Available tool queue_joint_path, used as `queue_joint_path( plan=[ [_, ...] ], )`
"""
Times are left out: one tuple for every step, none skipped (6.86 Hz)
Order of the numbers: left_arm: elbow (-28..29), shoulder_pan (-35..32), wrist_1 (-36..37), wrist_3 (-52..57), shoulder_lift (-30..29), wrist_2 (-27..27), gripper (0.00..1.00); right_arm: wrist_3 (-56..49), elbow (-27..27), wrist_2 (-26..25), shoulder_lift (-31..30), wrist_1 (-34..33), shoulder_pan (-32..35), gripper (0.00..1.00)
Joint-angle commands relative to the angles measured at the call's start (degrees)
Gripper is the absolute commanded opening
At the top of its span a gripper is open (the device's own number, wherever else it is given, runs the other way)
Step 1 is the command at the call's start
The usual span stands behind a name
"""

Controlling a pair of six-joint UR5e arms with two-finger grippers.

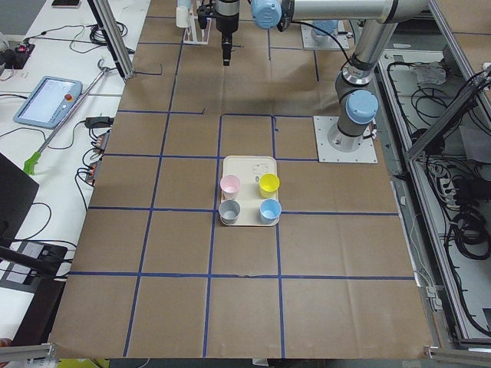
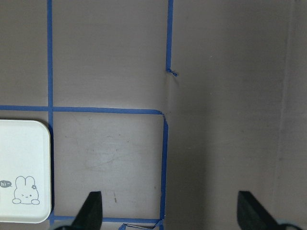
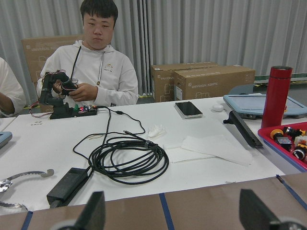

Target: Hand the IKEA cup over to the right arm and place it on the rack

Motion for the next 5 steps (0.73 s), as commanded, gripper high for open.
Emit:
queue_joint_path(
  plan=[
    [0.0,0.0,0.0,0.0,0.1,-0.1,1.00,-0.1,0.0,-0.1,-0.2,0.1,0.0,1.00],
    [0.0,0.0,0.0,0.0,0.1,-0.1,1.00,-0.1,-0.1,-0.1,-0.5,0.2,0.2,1.00],
    [0.0,0.0,0.0,0.0,0.1,-0.1,1.00,-0.1,-0.1,0.1,-1.6,1.3,0.3,1.00],
    [0.0,0.0,0.0,0.0,0.1,-0.1,1.00,-0.1,-0.2,0.6,-3.2,2.8,0.4,1.00],
    [0.0,0.0,0.0,0.0,0.1,-0.1,1.00,0.2,-0.5,0.7,-5.5,10.4,0.5,1.00]
  ],
)
